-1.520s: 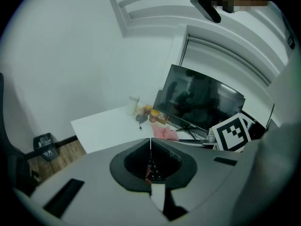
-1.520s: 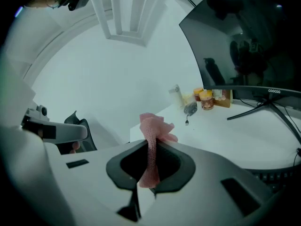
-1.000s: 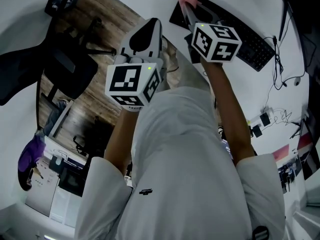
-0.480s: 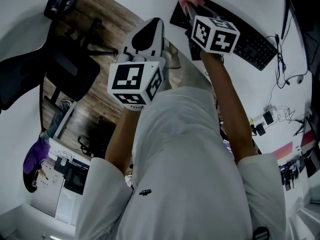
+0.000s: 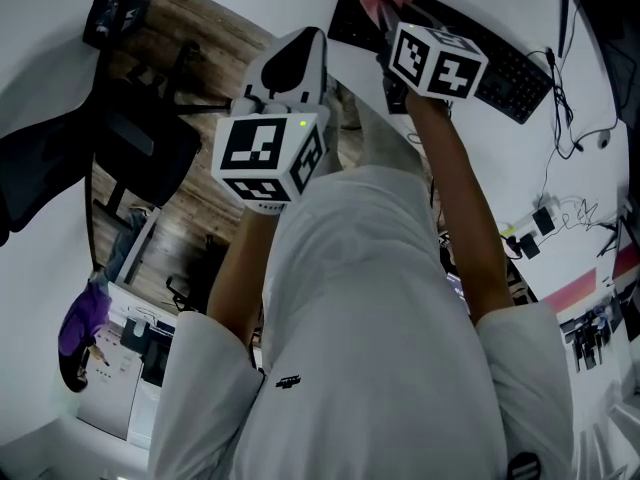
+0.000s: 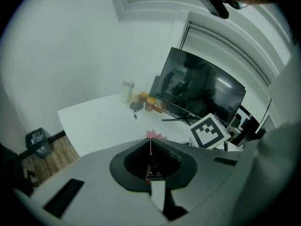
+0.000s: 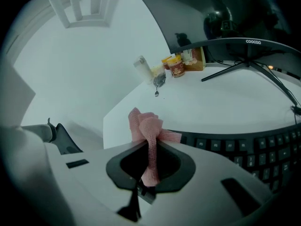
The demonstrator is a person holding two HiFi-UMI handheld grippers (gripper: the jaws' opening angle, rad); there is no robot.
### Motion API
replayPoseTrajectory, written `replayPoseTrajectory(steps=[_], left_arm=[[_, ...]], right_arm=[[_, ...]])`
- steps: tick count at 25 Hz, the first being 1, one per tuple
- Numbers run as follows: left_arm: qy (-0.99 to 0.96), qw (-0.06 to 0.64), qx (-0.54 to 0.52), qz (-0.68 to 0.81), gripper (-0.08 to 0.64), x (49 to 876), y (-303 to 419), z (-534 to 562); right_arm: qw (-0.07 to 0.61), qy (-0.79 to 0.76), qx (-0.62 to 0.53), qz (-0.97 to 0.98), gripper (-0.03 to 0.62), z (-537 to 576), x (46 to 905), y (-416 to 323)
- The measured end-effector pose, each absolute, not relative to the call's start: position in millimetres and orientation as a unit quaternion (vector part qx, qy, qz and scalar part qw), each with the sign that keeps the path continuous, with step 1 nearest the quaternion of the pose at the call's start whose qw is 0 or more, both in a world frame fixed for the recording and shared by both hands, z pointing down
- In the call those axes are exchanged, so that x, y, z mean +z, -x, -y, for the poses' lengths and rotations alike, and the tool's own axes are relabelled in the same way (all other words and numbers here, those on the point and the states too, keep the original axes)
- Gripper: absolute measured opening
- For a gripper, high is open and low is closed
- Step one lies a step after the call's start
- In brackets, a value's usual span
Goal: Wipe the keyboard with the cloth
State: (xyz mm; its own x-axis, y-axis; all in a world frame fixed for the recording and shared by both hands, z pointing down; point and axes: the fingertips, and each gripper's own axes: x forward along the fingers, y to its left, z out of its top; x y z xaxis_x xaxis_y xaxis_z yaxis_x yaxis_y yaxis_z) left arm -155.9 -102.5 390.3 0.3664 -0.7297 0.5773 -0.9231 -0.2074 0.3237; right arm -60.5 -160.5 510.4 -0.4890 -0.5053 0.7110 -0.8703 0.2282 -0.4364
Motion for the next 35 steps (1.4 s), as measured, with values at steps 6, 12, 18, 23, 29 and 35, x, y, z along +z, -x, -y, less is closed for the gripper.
replayPoseTrajectory(steps=[6,12,18,23,29,35], left_arm=[[-0.771,0.316,0.157,0.531,0.023,390.0,143.0,99.5],[-0.779,0.312,0.161,0.52,0.023,388.3,129.6,99.6],[-0.788,0.306,0.166,0.508,0.023,386.4,110.8,97.3],[-0.794,0.303,0.172,0.498,0.023,385.4,96.5,95.7],[-0.797,0.295,0.178,0.496,0.023,379.9,81.2,93.1],[-0.801,0.289,0.181,0.492,0.023,373.8,68.2,90.5]], right_arm=[[0.206,-0.478,0.422,0.743,0.029,155.1,510.9,29.0],[0.202,-0.501,0.422,0.729,0.029,151.0,511.0,-3.5],[0.195,-0.512,0.42,0.723,0.029,144.3,511.4,-35.1],[0.191,-0.528,0.424,0.711,0.029,139.7,511.6,-61.0],[0.181,-0.54,0.428,0.701,0.029,131.8,511.9,-90.2],[0.176,-0.552,0.43,0.692,0.029,125.5,511.5,-118.3]])
